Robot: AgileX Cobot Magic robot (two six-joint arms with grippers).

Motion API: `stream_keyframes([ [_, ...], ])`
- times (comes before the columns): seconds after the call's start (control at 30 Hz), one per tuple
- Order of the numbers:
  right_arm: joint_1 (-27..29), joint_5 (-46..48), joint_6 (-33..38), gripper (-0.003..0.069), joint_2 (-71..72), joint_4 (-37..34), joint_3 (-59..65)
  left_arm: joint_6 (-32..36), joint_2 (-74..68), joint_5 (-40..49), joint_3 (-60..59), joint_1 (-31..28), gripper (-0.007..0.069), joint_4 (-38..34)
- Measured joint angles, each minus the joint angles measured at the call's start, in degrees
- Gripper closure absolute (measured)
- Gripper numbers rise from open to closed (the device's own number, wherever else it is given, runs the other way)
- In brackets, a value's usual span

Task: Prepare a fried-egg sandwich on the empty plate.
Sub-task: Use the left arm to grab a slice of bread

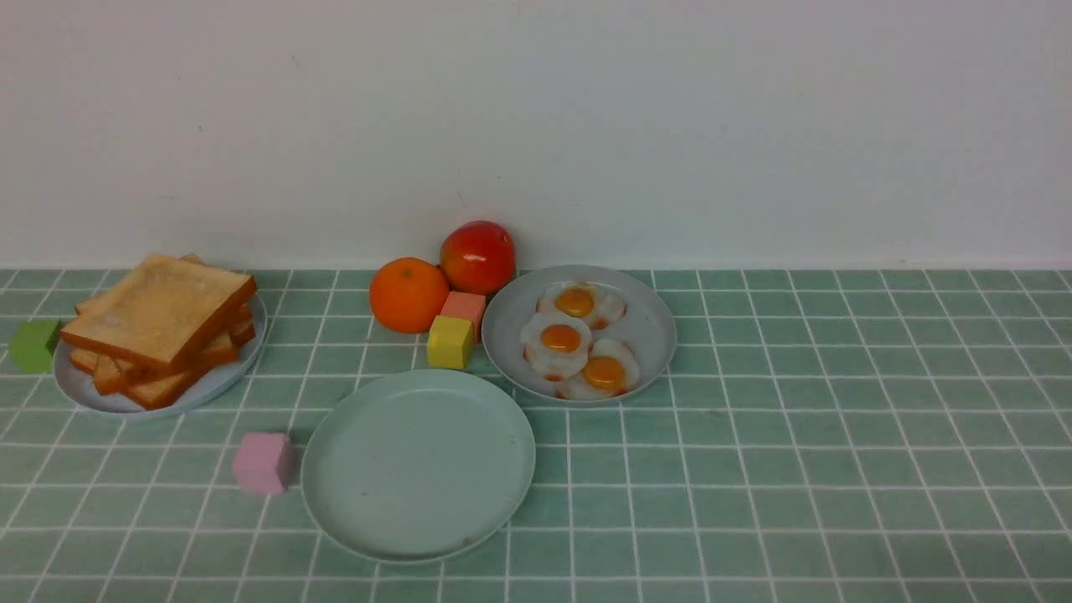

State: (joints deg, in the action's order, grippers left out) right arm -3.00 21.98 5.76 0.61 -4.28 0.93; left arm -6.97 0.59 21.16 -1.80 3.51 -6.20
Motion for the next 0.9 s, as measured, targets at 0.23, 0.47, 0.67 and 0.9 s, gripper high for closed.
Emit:
stream_keyframes([
  [0.23, 0.0, 0.0, 0.0, 0.0417, 0.0, 0.0, 0.0, 0.0, 0.0, 0.0, 0.0, 0.0, 0.0386, 0.0],
  [0.47, 0.0, 0.0, 0.0, 0.0417, 0.0, 0.0, 0.0, 0.0, 0.0, 0.0, 0.0, 0.0, 0.0386, 0.0],
  [0.67, 0.0, 0.0, 0.0, 0.0417, 0.0, 0.0, 0.0, 0.0, 0.0, 0.0, 0.0, 0.0, 0.0386, 0.0],
  [0.9, 0.0, 0.0, 0.0, 0.0417, 0.0, 0.0, 0.0, -0.4, 0.0, -3.6, 0.0, 0.0, 0.0386, -1.7],
])
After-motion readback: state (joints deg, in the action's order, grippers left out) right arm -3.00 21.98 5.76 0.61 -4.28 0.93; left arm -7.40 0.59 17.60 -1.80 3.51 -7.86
